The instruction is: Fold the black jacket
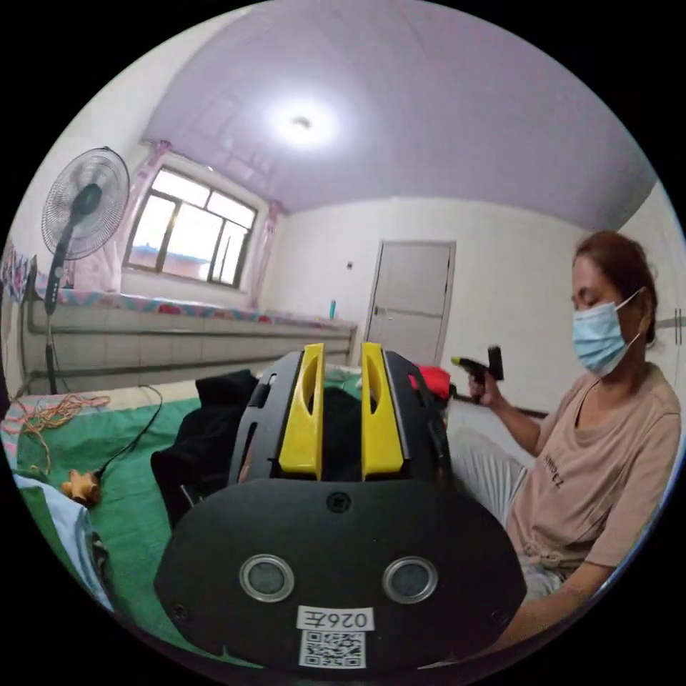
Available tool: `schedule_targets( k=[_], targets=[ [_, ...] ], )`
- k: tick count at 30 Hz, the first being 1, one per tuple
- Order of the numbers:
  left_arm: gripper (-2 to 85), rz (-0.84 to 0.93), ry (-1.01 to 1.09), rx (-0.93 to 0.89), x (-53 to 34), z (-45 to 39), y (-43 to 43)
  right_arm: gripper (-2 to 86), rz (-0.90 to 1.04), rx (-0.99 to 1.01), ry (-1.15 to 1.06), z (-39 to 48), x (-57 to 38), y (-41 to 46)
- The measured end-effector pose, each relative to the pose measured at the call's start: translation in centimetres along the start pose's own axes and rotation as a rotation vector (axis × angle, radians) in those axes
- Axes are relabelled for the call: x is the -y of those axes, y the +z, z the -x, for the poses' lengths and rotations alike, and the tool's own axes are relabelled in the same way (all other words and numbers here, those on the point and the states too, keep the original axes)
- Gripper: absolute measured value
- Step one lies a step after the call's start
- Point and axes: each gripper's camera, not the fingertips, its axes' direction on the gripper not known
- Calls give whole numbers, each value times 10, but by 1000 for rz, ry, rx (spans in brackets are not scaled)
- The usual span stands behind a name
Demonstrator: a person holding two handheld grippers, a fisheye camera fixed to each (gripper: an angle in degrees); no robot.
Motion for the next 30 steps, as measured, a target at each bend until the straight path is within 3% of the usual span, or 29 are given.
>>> schedule_targets(
  k=[2, 9, 11, 13, 16, 20, 24, 27, 29, 30],
  targets=[
    [141, 260, 43, -43, -3, -16, 54, 5, 171, -51, 34, 1, 10, 45],
    [282, 718, 143, 121, -40, -28, 188, 144, 656, -154, 157, -20, 12, 226],
    [244, 953, 106, 53, -59, -16, 237, 166, 758, -177, 190, -28, 6, 266],
    [169, 1073, 10, -77, -67, -5, 262, 143, 896, -120, 225, -36, -3, 306],
    [47, 980, -59, -187, -52, 4, 258, 77, 886, -88, 147, -24, 16, 316],
    [14, 782, -51, -327, -26, 3, 224, 27, 658, -122, -31, 20, 58, 277],
    [15, 795, 7, -266, -12, 9, 227, 26, 390, -193, -106, 35, 123, 266],
    [33, 779, -42, -197, -8, 40, 249, 33, 303, -278, -109, 14, 169, 315],
    [77, 808, -152, -133, -20, 80, 268, 51, 348, -384, -102, -12, 185, 372],
    [93, 821, -186, -121, -24, 91, 271, 67, 507, -414, -60, -36, 191, 420]
  ],
)
